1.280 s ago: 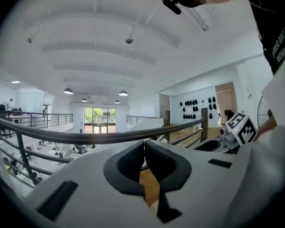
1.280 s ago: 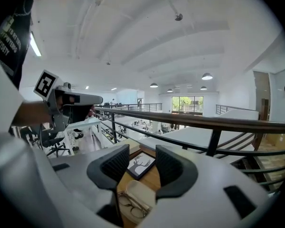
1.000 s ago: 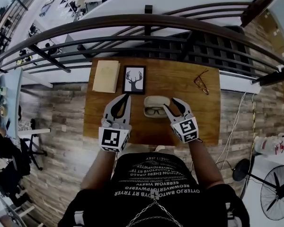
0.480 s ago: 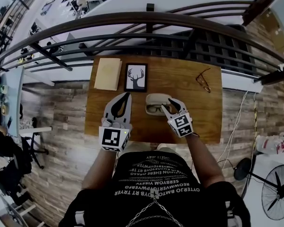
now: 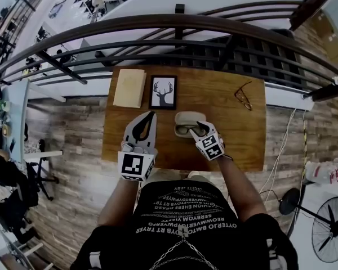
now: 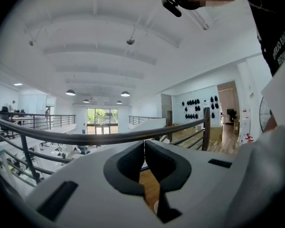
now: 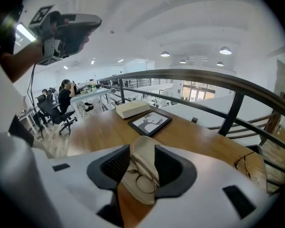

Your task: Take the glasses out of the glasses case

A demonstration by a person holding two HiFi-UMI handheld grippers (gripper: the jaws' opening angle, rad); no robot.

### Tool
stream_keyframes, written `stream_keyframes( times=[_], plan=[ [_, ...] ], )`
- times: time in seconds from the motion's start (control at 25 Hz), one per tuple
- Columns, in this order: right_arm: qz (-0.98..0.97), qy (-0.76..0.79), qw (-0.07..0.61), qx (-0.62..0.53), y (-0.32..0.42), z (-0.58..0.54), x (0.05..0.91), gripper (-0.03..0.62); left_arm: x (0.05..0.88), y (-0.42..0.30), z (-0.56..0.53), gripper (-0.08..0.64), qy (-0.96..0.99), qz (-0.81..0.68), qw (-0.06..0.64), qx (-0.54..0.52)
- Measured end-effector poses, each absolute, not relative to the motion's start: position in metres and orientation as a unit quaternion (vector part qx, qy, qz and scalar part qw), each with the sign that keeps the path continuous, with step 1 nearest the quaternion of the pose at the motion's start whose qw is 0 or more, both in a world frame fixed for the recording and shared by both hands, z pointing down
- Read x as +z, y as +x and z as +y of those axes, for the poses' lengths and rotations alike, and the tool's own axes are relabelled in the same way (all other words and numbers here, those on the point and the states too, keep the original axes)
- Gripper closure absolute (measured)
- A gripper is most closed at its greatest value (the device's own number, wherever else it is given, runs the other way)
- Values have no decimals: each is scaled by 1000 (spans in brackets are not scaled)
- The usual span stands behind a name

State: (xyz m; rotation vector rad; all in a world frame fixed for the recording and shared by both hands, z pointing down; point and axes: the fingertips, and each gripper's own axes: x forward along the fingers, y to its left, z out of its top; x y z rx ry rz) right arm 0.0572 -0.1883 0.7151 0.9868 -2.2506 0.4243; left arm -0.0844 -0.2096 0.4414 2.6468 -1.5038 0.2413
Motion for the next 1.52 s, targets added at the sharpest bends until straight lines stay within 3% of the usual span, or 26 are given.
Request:
stream_keyframes(
  times=[0.52, 1.28, 1.52],
  plan=[
    [-829, 328, 421, 164, 56, -180, 771, 433, 444, -93, -208, 532, 865, -491, 44, 91],
    [-804, 308, 490, 136, 46, -189, 805, 462, 458, -105, -204, 532, 860, -495, 55, 111],
    [-795, 307, 508, 129, 48, -190, 813, 522, 453, -105, -208, 532, 860, -497, 50, 103]
  ],
)
